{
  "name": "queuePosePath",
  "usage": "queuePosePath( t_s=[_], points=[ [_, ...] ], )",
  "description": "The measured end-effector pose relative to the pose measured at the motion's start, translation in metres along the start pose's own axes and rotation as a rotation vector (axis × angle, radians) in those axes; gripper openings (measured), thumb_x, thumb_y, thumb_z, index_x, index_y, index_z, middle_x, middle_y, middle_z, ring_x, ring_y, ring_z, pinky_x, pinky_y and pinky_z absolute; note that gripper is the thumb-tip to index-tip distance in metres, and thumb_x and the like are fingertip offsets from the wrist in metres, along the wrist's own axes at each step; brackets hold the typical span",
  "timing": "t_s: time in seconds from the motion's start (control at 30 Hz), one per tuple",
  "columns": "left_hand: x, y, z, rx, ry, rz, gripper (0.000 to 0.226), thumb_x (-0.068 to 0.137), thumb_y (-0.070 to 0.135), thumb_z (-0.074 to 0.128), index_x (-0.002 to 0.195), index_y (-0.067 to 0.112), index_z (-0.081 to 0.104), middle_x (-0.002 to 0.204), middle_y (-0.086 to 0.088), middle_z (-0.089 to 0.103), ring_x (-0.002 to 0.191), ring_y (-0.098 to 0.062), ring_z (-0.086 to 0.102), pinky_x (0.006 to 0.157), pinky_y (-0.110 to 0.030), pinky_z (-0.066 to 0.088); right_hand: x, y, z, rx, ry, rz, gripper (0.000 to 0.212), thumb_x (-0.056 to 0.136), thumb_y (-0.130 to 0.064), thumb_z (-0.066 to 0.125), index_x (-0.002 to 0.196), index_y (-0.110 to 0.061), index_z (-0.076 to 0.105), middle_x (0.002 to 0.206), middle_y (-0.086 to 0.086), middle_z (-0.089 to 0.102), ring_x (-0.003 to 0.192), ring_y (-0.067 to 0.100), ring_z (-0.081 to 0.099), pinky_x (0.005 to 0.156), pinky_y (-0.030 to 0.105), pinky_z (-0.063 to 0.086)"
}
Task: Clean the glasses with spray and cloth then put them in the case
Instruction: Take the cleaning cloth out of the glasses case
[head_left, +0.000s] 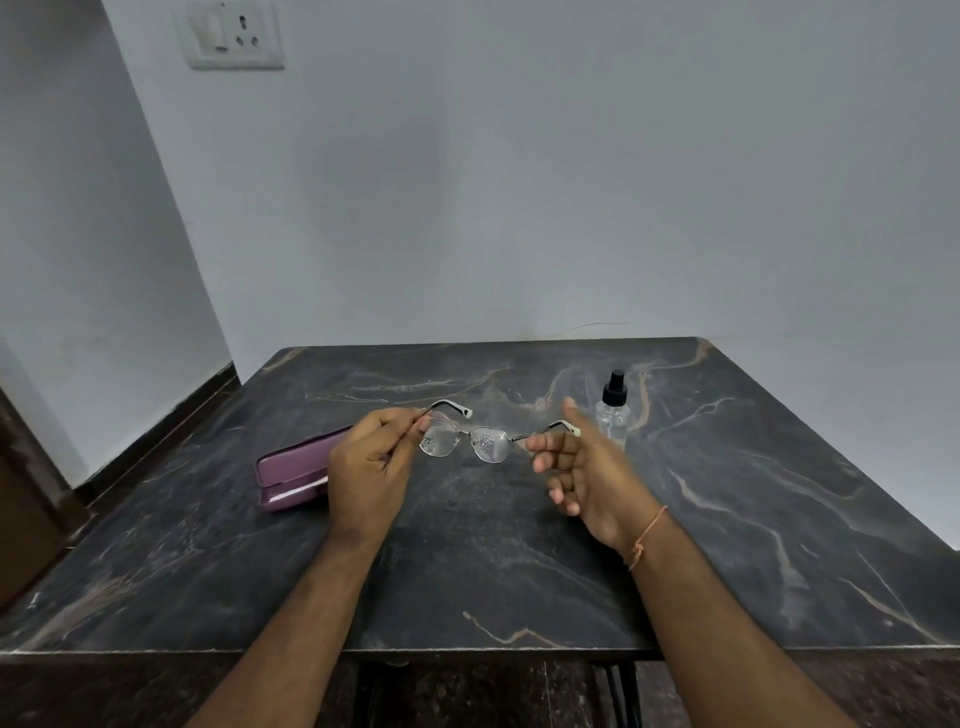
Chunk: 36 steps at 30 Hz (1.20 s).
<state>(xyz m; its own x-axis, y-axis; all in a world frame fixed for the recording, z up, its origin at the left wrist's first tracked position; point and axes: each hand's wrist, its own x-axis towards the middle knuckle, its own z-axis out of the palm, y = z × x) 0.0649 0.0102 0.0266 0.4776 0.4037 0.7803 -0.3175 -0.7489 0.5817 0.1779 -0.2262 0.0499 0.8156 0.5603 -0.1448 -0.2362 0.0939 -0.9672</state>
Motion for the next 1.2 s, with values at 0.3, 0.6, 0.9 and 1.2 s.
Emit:
queuePosePath(
  t_s=[0.3,0.6,0.9,1.2],
  points=[
    [-0.003,-0.009,0.003,-0.036,-0.023,0.001,0.023,0.1,0.008,0.077,0.122,0.011,0.084,0.123,0.002,0.082,0.116,-0.011,0.079,0.103,-0.032,0.062,0.001,-0.004,-0.003,0.054,0.027,0.035,0.019,0.097,-0.025,0.07,0.095,-0.007,0.077,0.077,0.004,0.074,0.044,0.01,0.049,0.035,0.019,0.029],
    [-0.005,-0.021,0.004,0.047,-0.172,-0.14,0.029,0.095,-0.007,0.078,0.096,0.021,0.086,0.131,0.009,0.079,0.125,-0.005,0.074,0.102,-0.039,0.065,0.0,0.004,-0.006,-0.244,0.247,-0.068,0.019,0.09,-0.01,0.076,0.083,0.008,0.075,0.061,0.007,0.07,0.04,0.017,0.048,0.036,0.022,0.032],
    [-0.002,-0.016,0.005,0.309,-0.29,-0.057,0.026,0.088,0.001,0.087,0.088,0.026,0.088,0.12,0.018,0.072,0.113,-0.002,0.069,0.095,-0.027,0.058,0.006,0.013,-0.012,-0.506,0.33,-0.099,0.022,0.082,-0.024,0.075,0.067,-0.009,0.078,0.063,0.013,0.075,0.051,0.033,0.066,0.052,0.039,0.055],
    [-0.001,-0.02,0.009,0.386,-0.376,-0.133,0.032,0.09,0.002,0.082,0.086,0.033,0.087,0.112,0.021,0.071,0.097,-0.002,0.067,0.084,-0.023,0.055,0.004,0.013,-0.01,-0.572,0.349,-0.109,0.015,0.088,-0.026,0.075,0.079,-0.015,0.079,0.063,0.008,0.076,0.048,0.023,0.067,0.048,0.032,0.057]
  ],
)
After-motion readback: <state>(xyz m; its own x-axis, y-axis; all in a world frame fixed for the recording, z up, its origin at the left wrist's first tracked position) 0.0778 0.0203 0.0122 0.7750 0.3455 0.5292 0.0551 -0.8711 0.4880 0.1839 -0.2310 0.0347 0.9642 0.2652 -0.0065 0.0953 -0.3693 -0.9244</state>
